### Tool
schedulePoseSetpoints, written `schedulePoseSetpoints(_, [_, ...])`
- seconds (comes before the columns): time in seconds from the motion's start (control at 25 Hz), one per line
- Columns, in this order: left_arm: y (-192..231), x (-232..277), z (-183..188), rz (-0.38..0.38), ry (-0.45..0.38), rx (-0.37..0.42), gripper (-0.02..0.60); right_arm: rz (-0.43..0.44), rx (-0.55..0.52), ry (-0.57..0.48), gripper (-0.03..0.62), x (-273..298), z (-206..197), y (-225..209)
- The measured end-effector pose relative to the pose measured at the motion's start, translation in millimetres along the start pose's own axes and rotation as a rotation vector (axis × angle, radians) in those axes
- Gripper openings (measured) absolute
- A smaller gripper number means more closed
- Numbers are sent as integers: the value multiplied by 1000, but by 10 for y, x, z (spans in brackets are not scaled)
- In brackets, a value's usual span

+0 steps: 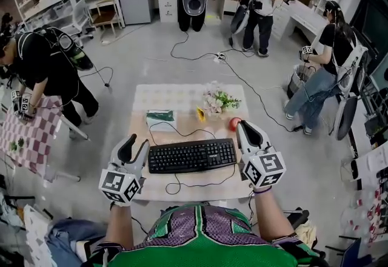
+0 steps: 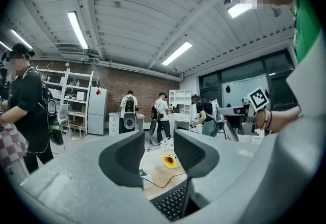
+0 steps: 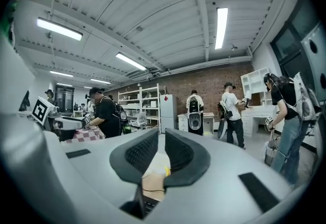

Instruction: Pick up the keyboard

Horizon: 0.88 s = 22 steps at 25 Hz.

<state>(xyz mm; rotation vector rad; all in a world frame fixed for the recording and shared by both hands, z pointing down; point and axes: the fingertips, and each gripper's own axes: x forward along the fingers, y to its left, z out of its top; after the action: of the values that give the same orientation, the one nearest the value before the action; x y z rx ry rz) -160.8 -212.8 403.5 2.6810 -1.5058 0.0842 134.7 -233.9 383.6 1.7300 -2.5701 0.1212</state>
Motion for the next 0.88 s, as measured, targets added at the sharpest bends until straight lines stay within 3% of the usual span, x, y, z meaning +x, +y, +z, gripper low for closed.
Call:
schedulePoseSetpoints(0.12, [15,12,-22,-2,4,-4,213,46,-12,38,154,104,-71,50])
schedulePoseSetpoints(0.28, [-5,72,-133,-11,33,0,264,93,-18,106,270,189,-256,45])
schedulePoseSetpoints(0.64, [101,224,-588,0,138,-98,278,124,30,277,289,309,-851,-198])
schedulePoseSetpoints(0.88, [117,287,-1075,20,253,-120,278,140,135,408,288,346,-1403,-460])
